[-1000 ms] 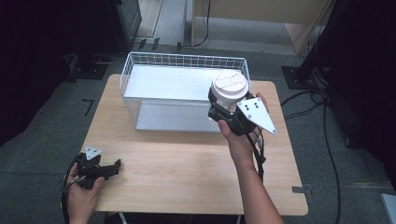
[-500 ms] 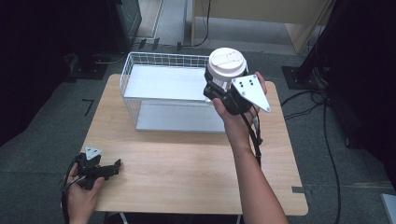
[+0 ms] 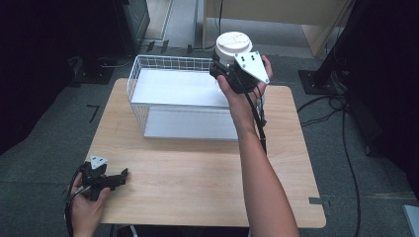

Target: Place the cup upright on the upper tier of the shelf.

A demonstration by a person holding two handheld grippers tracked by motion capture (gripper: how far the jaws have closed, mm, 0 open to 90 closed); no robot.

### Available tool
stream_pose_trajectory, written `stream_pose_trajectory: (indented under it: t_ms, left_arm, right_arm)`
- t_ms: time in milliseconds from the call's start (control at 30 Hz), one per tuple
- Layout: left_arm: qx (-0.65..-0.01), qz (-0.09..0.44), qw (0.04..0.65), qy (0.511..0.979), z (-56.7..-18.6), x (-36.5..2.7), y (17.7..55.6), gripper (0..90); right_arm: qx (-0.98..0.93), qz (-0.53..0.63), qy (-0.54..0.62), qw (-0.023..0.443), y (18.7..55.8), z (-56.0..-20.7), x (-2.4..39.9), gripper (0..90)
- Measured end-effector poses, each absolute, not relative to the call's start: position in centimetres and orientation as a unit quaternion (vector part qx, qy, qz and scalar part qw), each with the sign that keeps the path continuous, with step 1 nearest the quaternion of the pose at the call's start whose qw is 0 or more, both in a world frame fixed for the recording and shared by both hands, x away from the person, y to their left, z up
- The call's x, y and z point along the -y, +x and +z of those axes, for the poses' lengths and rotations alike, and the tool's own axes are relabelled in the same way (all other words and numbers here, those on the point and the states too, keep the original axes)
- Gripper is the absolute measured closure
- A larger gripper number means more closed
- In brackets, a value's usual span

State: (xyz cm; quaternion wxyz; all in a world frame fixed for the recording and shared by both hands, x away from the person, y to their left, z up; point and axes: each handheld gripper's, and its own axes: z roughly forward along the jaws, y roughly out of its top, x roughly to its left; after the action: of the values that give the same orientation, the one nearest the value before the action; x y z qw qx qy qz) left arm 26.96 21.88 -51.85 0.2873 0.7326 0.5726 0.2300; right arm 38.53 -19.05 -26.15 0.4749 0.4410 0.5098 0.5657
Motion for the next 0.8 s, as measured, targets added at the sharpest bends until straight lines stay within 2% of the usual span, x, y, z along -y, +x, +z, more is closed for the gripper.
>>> stream_pose_trajectory:
  t_ms: [333,733,767,800]
  left_arm:
    - [-0.573,0.230,0.287,0.733,-51.9,-21.9,27.0,0.1]
    - [-0.573,0.230,0.287,0.733,-51.9,-21.9,27.0,0.1]
    - [-0.572,0.230,0.287,0.733,-51.8,-21.9,27.0,0.1]
    - [-0.572,0.230,0.287,0.733,-51.8,-21.9,27.0,0.1]
  right_arm:
    - [-0.515,0.546,0.468,0.466,41.8,-27.7,17.8,14.9]
    - [-0.520,0.541,0.474,0.460,42.2,-28.5,18.0,14.6]
    - [-0.523,0.540,0.475,0.457,42.0,-28.4,18.0,8.8]
    - [-0.523,0.540,0.475,0.457,42.0,-28.4,18.0,8.8]
